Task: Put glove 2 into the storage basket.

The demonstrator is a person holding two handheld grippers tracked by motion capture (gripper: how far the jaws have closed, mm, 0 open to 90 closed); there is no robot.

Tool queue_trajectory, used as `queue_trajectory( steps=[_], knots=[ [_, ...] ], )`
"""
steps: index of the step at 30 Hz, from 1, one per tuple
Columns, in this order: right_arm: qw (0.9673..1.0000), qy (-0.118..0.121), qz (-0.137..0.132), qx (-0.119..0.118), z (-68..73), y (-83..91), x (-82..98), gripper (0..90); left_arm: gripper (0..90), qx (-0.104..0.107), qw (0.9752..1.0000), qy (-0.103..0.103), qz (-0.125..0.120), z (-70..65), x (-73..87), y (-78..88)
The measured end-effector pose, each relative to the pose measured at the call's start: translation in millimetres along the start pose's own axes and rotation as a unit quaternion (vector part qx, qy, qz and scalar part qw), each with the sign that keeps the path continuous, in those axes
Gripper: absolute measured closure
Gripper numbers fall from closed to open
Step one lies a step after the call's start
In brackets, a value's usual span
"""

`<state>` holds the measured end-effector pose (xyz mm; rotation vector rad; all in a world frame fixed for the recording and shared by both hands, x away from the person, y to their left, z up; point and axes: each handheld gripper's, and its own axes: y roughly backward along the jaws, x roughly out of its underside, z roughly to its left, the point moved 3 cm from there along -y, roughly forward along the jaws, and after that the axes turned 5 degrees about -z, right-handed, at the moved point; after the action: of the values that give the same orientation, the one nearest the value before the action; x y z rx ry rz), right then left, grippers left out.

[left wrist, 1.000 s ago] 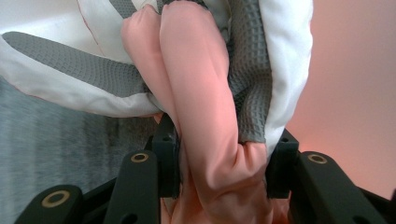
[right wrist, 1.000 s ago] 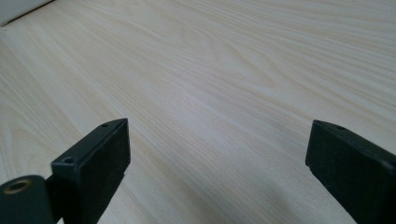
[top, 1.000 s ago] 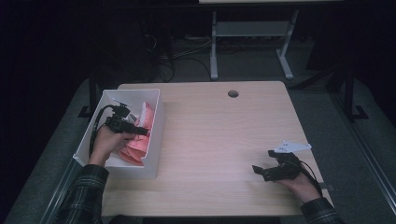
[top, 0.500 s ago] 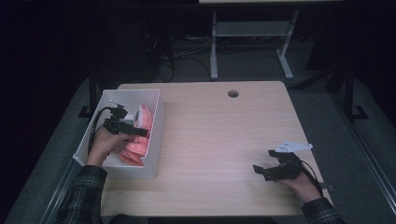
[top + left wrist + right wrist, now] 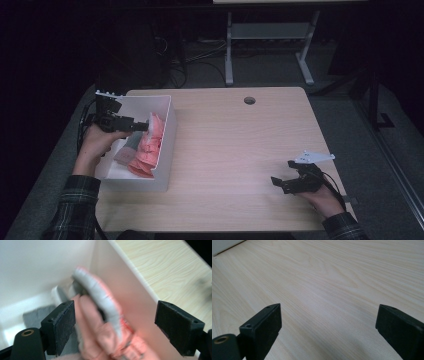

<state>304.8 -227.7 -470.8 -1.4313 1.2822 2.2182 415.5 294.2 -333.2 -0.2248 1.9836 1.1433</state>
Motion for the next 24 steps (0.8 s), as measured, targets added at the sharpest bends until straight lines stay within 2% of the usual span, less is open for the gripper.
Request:
queue_trajectory(
  steps=[4,7,14,21,24],
  knots=[
    [1.0,-0.002,0.004,0.001,1.0,-0.1,0.0,6.3,16.5,0.012,0.9995,-0.023,-0.02,-24.0,-9.9,1.5],
    [1.0,0.001,0.002,0.0,0.4,0.4,0.1,6.3,16.6,0.028,0.9985,-0.041,-0.021,-46.0,-14.9,-3.4],
    [1.0,0.0,0.004,0.001,1.0,1.1,0.2,6.3,16.6,0.06,0.9944,-0.083,-0.027,-97.0,-23.0,-21.7],
    [1.0,0.001,0.004,-0.001,0.9,0.3,0.7,6.3,16.6,0.086,0.9898,-0.11,-0.025,-139.7,-20.0,-43.3],
    [1.0,0.005,0.006,0.001,1.2,0.4,1.3,6.3,16.6,0.092,0.9884,-0.119,-0.022,-155.7,-15.4,-55.2]
  ],
)
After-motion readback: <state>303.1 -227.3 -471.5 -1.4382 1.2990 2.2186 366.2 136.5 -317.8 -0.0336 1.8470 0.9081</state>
